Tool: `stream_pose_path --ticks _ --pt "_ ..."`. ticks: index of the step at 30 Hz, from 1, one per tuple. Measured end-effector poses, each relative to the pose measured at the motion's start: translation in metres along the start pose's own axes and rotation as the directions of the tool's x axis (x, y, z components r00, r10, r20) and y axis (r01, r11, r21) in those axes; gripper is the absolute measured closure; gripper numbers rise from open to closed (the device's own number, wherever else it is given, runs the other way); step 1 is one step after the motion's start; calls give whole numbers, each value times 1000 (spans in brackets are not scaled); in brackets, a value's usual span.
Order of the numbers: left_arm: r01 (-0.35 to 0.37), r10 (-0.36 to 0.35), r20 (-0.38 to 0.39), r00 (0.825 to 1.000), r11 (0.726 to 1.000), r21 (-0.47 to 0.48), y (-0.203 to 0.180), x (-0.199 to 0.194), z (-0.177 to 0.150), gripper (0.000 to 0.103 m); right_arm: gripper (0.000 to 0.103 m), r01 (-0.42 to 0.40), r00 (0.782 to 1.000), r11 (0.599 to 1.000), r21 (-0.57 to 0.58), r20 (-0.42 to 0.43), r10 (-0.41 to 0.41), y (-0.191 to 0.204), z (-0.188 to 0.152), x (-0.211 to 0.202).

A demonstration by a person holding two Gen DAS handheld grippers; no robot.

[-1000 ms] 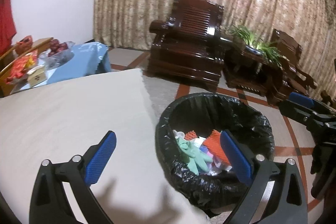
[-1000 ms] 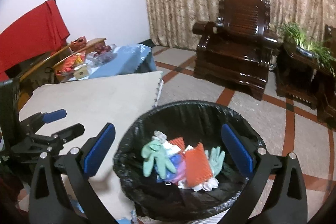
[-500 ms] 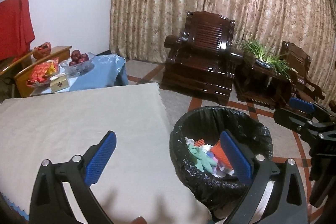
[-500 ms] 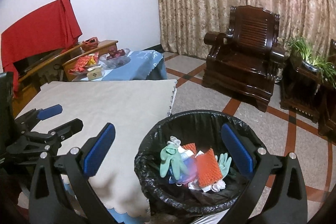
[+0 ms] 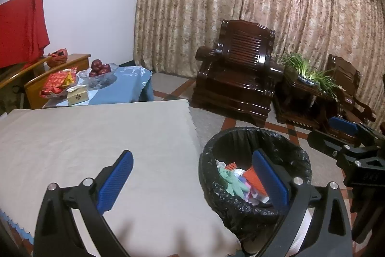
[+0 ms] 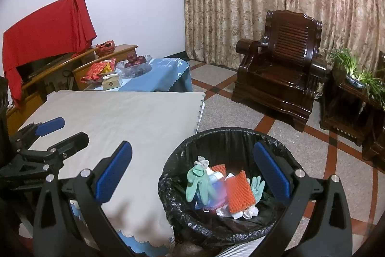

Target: Collect trash

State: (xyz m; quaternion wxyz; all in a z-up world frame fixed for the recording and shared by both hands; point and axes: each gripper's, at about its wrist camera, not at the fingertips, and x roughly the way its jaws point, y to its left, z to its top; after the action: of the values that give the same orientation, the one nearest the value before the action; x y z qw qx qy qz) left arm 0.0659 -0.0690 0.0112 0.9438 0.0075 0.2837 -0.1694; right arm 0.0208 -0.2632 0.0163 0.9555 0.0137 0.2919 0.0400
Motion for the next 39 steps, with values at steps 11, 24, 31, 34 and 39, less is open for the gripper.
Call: stream_pose_path --ticks 11,24,31,34,39 --pt "-8 8 10 1000 1000 2 0 -4 2 6 5 0 1000 1000 -5 3 0 4 1 -1" --pt "-23 23 17 1000 1000 0 5 -9 4 6 5 -3 1000 1000 -8 4 3 7 1 -2" --pt "-29 29 15 999 1000 0 6 -10 4 6 5 -2 1000 1000 -9 5 2 8 1 -2" --pt "-31 31 14 999 1000 0 7 -9 4 6 5 -1 1000 1000 -7 4 1 9 1 -1" --pt "-35 35 11 999 999 2 8 -8 4 6 5 -2 1000 1000 -9 4 2 8 1 -1"
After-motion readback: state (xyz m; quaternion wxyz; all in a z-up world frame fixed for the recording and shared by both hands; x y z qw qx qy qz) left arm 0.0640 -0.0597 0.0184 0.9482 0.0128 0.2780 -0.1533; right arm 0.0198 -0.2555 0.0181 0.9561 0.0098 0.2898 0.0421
